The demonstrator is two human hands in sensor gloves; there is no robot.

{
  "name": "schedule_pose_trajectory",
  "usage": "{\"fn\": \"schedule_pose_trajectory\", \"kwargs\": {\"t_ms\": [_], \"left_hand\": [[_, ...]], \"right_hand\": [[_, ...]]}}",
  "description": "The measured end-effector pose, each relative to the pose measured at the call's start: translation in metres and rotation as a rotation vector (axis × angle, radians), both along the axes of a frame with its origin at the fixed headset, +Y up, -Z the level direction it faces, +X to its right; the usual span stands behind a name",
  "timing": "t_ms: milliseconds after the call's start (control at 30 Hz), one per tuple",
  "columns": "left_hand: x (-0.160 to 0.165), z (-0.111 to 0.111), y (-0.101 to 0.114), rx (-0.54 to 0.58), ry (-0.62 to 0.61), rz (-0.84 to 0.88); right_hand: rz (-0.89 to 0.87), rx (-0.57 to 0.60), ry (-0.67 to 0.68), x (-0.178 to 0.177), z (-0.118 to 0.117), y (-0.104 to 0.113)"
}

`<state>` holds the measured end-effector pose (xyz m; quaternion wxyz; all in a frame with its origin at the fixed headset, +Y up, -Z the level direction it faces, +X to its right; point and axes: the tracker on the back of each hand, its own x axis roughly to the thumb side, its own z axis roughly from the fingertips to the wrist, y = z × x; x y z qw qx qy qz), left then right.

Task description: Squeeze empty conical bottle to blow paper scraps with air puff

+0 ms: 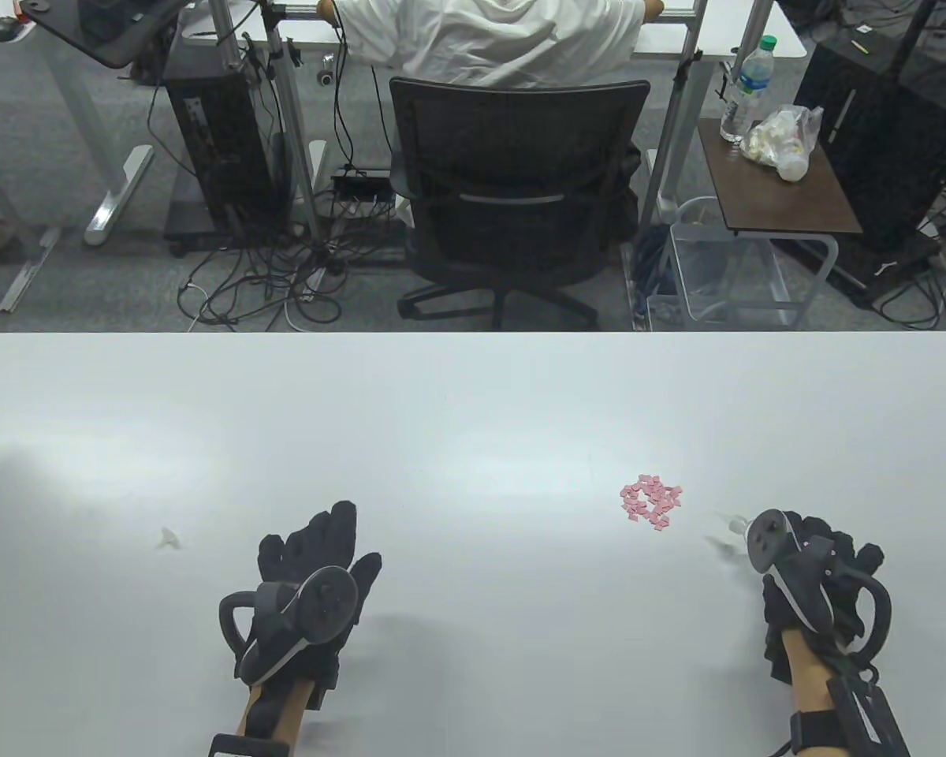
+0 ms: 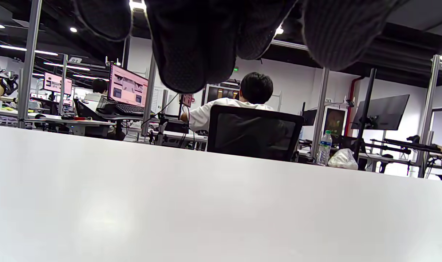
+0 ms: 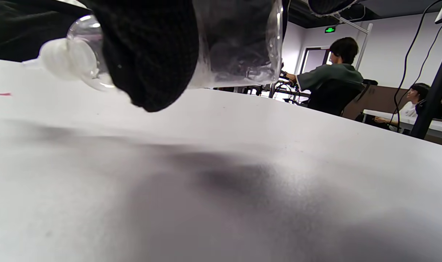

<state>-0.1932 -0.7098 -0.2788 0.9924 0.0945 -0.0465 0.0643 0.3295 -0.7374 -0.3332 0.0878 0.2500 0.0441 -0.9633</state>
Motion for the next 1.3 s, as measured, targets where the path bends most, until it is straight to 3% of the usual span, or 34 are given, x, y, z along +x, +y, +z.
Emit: {"fn": "schedule_pose_trajectory", "kwargs": {"t_ms": [433, 667, 800, 1000, 1233, 1300], "left_hand": [[0.008, -0.001, -0.005, -0.019, -0.037, -0.025], [0.007, -0.001, -0.006, -0.019, -0.03, -0.02], [0.007, -0.001, -0.006, -0.02, -0.03, -0.019], [0.007, -0.001, -0.007, -0.03, -0.034, -0.014], [0.008, 0.0, -0.007, -0.024, -0.042, -0.017], [0.008, 0.0, -0.007, -0.025, -0.043, -0.014]], "right_hand": [[0.061, 0.052, 0.04, -0.002, 0.002, -0.004], [0.073, 0.004, 0.085, -0.006, 0.001, -0.009], [0.062, 0.129, 0.165, -0.009, 0.006, -0.005], [0.113, 0.06, 0.133, -0.008, 0.006, -0.009], [0.023, 0.157, 0.175, -0.006, 0.011, -0.006], [0.035, 0.107, 0.173, -0.007, 0.01, -0.005]]}}
